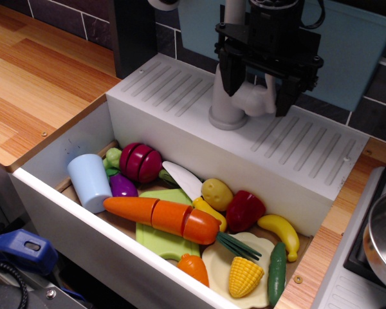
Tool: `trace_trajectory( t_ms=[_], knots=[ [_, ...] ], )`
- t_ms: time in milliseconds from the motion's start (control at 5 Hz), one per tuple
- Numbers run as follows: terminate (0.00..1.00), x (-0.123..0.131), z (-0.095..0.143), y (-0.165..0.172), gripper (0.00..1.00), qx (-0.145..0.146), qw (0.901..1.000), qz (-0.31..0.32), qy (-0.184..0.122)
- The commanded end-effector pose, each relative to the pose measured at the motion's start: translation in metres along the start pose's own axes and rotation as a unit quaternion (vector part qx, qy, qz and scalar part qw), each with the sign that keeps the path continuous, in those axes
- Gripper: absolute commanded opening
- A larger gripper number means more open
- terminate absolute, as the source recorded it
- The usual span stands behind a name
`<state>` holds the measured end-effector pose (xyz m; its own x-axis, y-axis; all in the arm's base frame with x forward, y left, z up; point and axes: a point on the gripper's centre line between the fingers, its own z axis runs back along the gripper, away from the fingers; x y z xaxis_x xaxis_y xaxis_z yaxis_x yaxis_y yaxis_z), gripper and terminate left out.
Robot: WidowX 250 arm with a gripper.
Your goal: Turn lever vertical to front
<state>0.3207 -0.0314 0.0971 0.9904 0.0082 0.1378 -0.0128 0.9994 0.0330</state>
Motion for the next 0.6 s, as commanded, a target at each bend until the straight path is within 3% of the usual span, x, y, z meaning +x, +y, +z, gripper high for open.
trace_trajectory(
  t_ms=[0,400],
  knots=[
    [0.00,0.000,0.000,0.000,1.00,0.000,1.0000,0.000,0.000],
    [0.00,0.022,0.004,-0.002,1.00,0.028,0.9979,-0.009,-0.057]
  ],
)
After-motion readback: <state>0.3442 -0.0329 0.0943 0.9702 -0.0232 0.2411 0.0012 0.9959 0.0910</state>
